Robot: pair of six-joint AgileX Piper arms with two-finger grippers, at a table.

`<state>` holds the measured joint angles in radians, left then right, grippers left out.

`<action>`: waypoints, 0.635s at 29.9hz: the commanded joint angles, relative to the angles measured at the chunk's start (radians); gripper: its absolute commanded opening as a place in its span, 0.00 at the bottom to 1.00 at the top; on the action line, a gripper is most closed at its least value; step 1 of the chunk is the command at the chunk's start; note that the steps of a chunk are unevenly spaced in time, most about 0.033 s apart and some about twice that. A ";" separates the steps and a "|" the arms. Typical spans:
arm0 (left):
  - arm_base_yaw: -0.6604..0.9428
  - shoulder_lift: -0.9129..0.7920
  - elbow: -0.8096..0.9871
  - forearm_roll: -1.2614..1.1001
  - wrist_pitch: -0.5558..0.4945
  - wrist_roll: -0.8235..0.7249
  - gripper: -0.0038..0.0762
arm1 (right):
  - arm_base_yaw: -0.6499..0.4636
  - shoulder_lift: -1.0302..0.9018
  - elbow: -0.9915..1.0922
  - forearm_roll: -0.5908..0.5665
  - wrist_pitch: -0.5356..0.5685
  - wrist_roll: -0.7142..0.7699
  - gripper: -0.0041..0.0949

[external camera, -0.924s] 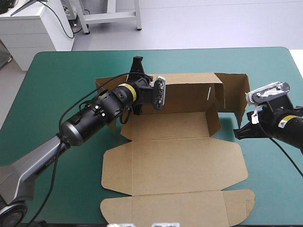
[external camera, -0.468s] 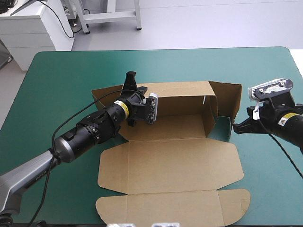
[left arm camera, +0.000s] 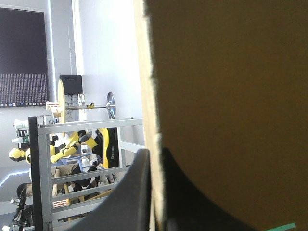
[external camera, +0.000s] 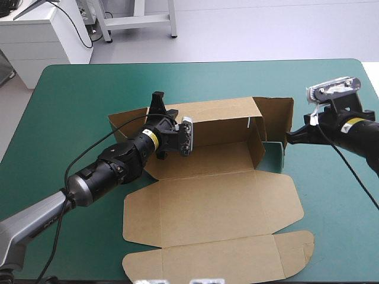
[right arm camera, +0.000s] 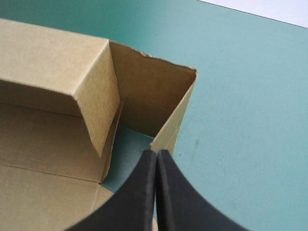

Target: Fold the box

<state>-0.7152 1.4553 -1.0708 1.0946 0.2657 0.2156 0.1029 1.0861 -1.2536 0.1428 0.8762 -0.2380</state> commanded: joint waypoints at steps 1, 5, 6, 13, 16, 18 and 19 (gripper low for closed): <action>0.000 -0.038 0.007 0.080 -0.007 -0.061 0.04 | -0.007 0.070 -0.119 0.007 -0.061 0.017 0.02; 0.000 -0.038 0.027 0.122 -0.009 -0.093 0.04 | -0.007 0.196 -0.250 0.007 -0.011 0.031 0.02; 0.000 -0.038 0.030 0.125 -0.009 -0.095 0.04 | -0.007 0.234 -0.287 0.007 0.010 0.037 0.02; 0.000 -0.038 0.030 0.125 -0.016 -0.095 0.04 | -0.007 0.473 -0.529 0.007 0.132 0.076 0.02; 0.000 -0.038 0.030 0.125 -0.016 -0.097 0.04 | -0.007 0.577 -0.624 0.007 0.189 0.095 0.02; 0.000 -0.038 0.030 0.125 -0.016 -0.097 0.04 | -0.007 0.634 -0.685 0.009 0.216 0.112 0.02; 0.000 -0.038 0.030 0.125 -0.016 -0.099 0.04 | -0.007 0.663 -0.714 0.012 0.232 0.117 0.02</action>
<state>-0.7139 1.4469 -1.0306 1.2226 0.2397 0.1251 0.1029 1.7290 -1.8712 0.1429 1.1062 -0.1382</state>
